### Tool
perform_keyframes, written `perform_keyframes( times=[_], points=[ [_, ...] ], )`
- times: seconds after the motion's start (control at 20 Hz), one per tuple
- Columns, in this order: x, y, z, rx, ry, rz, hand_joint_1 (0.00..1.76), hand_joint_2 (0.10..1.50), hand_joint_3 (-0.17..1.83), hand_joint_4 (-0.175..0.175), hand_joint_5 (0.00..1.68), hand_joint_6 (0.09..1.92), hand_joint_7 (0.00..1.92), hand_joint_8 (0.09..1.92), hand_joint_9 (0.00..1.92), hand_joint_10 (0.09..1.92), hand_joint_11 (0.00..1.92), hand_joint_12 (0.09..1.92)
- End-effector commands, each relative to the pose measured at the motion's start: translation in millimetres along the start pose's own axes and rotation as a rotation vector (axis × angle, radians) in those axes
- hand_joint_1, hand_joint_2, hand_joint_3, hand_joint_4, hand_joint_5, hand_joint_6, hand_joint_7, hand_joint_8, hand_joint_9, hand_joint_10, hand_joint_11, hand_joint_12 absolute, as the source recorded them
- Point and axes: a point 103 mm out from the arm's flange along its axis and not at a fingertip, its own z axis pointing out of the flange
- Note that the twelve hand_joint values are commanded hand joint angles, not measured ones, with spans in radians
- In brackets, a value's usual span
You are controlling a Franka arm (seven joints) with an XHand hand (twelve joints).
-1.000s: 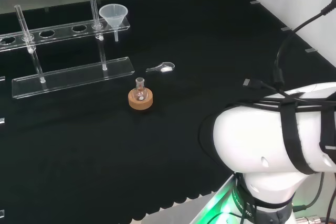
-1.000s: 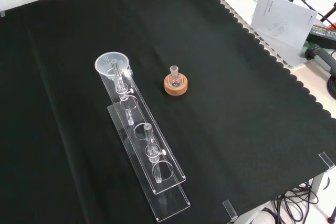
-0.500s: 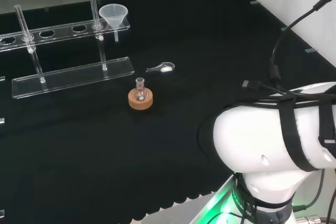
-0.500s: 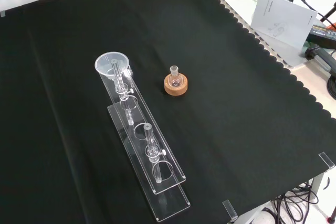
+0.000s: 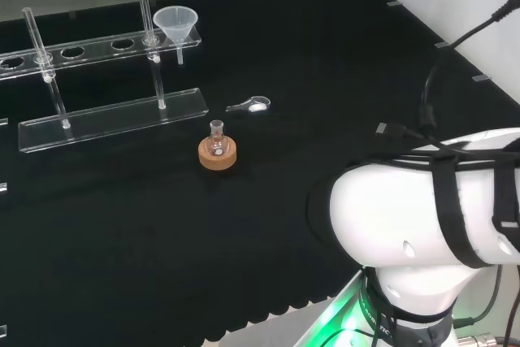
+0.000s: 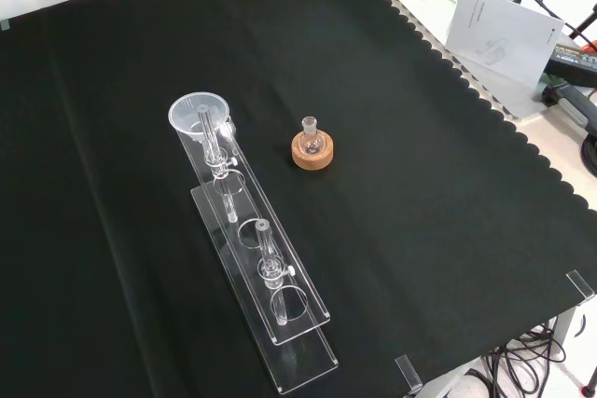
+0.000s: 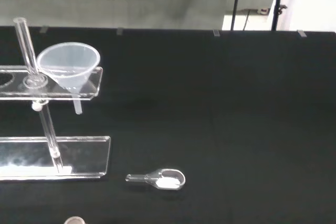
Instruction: Pick up the funnel from the transparent funnel stand.
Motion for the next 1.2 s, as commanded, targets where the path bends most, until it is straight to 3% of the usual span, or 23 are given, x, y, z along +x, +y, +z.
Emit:
perform_keyframes(
  times=[0.05,0.1,0.2,0.45,0.7,0.9,1.2],
  points=[
    [-14.6,47.2,32.7,0.061,-0.017,-0.001,0.0,1.19,0.37,0.032,0.21,0.09,0.0,0.43,0.13,0.63,0.0,1.32],
    [-13.1,56.2,36.2,0.067,-0.03,0.02,0.0,1.19,0.37,0.031,0.21,0.09,0.0,0.43,0.13,0.63,0.0,1.32],
    [-11.3,74.6,39.8,0.072,-0.017,0.012,0.0,1.19,0.37,0.028,0.21,0.09,0.01,0.44,0.14,0.64,0.0,1.32],
    [5.5,116.1,52.4,0.06,-0.002,-0.075,0.07,1.14,0.33,0.014,0.2,0.09,0.03,0.46,0.16,0.65,0.0,1.34],
    [33.8,143.1,71.2,0.074,-0.031,-0.171,0.29,1.05,0.27,-0.032,0.36,0.09,0.13,0.57,0.28,0.69,0.03,1.41],
    [58.1,161.0,81.9,0.109,-0.071,-0.23,0.44,0.97,0.24,-0.034,0.36,0.09,0.14,0.61,0.31,0.7,0.07,1.42],
    [88.9,179.5,97.8,0.154,-0.102,-0.281,0.48,0.91,0.22,-0.033,0.31,0.09,0.11,0.61,0.32,0.7,0.09,1.43]
  ],
)
